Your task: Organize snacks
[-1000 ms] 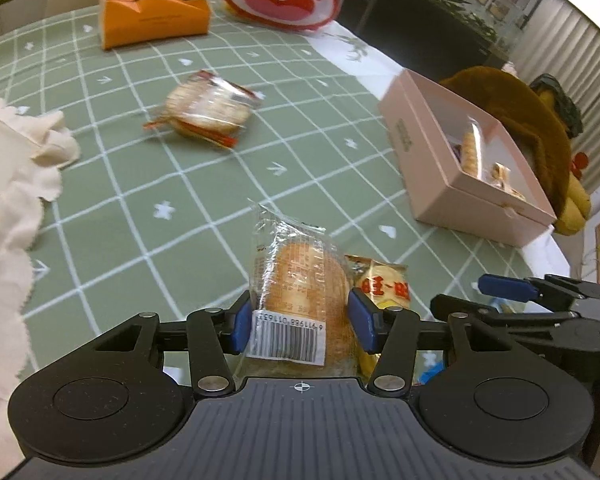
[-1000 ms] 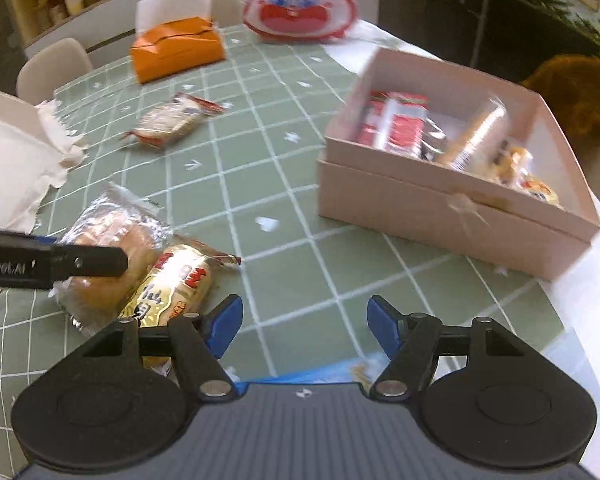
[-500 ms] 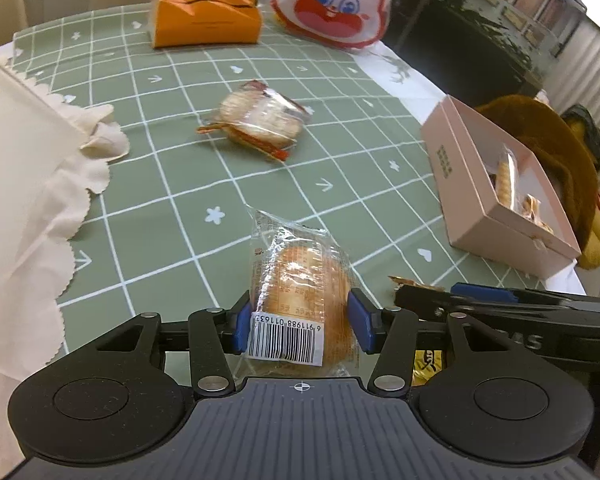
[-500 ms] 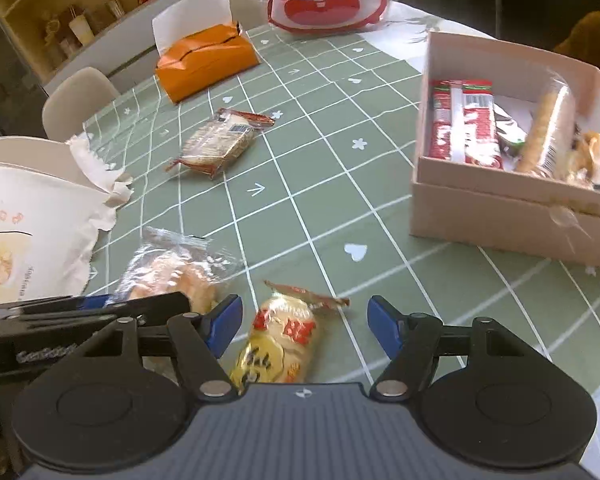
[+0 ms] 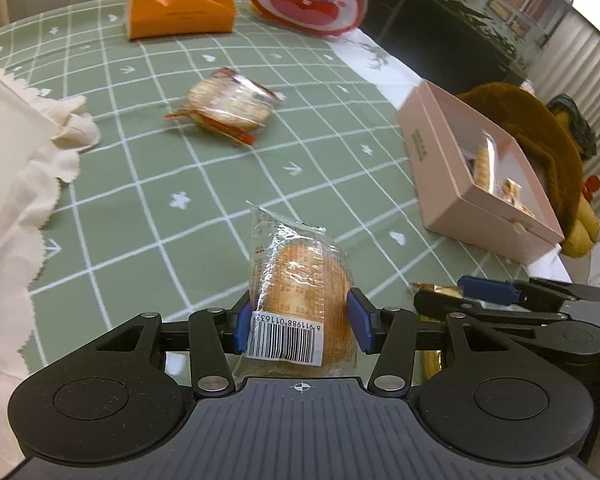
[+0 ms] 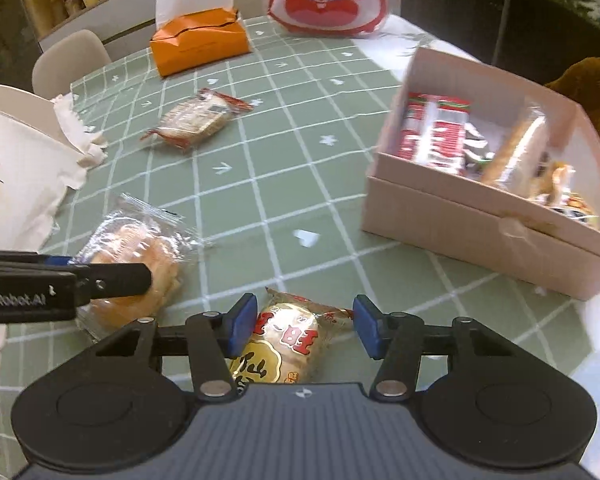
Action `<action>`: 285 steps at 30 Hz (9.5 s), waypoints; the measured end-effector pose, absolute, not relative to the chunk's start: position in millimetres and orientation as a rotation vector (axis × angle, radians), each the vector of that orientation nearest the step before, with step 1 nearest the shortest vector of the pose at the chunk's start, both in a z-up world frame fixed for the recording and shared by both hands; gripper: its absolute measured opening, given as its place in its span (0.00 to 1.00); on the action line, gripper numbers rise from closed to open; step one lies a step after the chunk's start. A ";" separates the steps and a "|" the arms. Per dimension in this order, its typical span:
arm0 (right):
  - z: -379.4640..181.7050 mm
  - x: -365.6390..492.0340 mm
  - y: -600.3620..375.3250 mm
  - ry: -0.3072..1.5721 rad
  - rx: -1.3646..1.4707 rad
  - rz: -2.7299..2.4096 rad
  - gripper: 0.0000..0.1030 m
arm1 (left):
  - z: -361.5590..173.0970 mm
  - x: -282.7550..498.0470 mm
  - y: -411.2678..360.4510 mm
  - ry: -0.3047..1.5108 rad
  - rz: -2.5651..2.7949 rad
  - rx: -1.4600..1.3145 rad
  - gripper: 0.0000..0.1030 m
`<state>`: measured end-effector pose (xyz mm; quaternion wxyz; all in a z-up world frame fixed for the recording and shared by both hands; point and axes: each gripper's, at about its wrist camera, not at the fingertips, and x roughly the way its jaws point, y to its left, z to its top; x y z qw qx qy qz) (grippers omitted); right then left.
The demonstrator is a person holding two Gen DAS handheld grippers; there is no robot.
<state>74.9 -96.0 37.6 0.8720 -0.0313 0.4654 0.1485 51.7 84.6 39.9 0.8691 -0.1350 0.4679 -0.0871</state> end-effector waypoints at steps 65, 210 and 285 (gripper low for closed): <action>261.2 81.0 -233.6 0.485 -0.038 0.080 0.47 | 231.2 136.7 -63.5 0.615 -0.608 -0.082 0.43; 31.1 -19.3 -243.5 0.919 0.158 -0.076 0.45 | 36.7 19.3 -19.0 1.055 -0.451 -0.183 0.28; 24.0 -8.8 -298.7 0.839 0.220 -0.117 0.47 | 43.3 47.6 -166.6 0.864 -0.977 0.520 0.36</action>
